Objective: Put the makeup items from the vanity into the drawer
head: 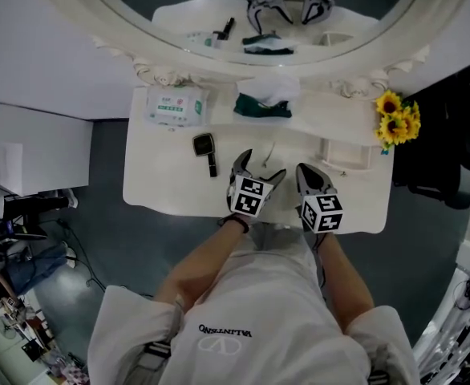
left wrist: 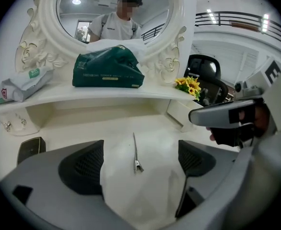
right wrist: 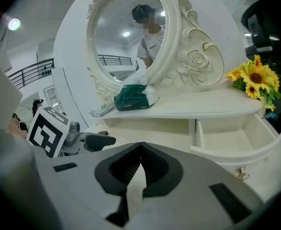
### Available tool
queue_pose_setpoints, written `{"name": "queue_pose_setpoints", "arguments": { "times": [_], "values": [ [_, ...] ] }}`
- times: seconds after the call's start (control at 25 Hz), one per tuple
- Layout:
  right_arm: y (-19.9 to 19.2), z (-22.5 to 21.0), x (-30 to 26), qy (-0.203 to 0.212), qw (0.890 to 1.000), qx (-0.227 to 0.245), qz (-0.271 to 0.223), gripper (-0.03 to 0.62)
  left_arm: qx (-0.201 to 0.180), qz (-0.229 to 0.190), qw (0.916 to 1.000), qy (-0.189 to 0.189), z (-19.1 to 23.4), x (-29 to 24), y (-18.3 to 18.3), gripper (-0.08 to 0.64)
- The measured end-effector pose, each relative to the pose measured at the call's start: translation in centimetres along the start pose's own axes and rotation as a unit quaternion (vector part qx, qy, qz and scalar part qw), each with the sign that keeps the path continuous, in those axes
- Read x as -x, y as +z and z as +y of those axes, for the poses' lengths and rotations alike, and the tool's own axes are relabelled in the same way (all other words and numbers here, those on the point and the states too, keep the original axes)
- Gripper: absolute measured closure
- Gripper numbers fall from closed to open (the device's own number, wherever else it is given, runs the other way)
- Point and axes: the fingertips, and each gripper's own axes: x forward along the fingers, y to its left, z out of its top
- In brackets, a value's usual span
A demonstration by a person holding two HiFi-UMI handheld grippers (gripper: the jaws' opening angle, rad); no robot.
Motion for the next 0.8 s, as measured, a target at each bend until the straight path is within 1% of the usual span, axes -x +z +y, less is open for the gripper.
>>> {"name": "queue_pose_setpoints", "arguments": {
  "times": [0.64, 0.72, 0.8],
  "values": [
    [-1.0, -1.1, -2.7, 0.01, 1.0, -0.011, 0.028, 0.58, 0.019, 0.047, 0.9985, 0.022, 1.4, -2.6, -1.3, 0.083],
    [-1.1, -1.1, -3.0, 0.013, 0.999, -0.012, 0.031, 0.58, 0.016, 0.048, 0.9983, 0.029, 1.6, -2.9, -1.4, 0.083],
    [-1.2, -1.1, -3.3, 0.015, 0.999, -0.011, 0.034, 0.58, 0.004, 0.05, 0.9981, 0.037, 1.8, -3.0, -1.4, 0.087]
  ]
}}
